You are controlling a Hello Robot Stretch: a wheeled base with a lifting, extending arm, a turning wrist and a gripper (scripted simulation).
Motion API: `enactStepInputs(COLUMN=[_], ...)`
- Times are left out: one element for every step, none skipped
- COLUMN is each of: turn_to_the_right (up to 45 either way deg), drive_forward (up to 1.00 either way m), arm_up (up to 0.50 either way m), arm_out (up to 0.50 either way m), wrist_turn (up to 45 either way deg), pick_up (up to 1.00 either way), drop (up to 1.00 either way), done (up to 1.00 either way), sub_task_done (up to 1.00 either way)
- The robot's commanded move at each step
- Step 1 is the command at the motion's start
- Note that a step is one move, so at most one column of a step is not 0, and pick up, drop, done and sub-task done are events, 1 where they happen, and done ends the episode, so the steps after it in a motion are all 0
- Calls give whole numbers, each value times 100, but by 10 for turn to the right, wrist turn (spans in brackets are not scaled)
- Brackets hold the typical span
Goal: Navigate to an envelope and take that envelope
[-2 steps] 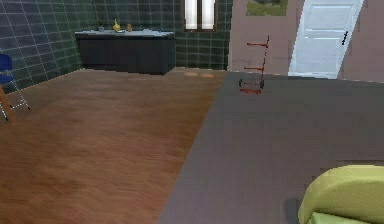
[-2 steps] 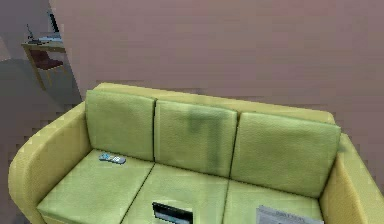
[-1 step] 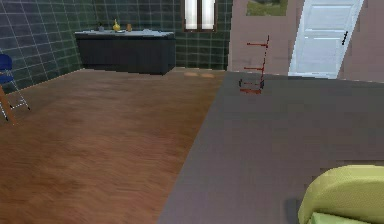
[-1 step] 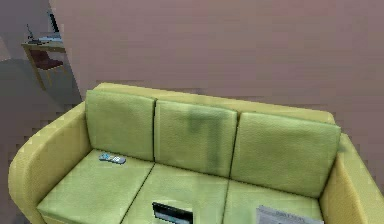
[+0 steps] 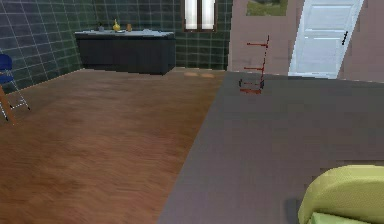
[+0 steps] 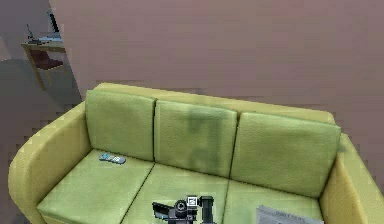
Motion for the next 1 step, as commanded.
enactStepInputs(turn_to_the_right=[0], drive_forward=[0], arm_up=[0], arm_out=[0], wrist_turn=[450], pick_up=[0], drop=[0], done=[0], sub_task_done=[0])
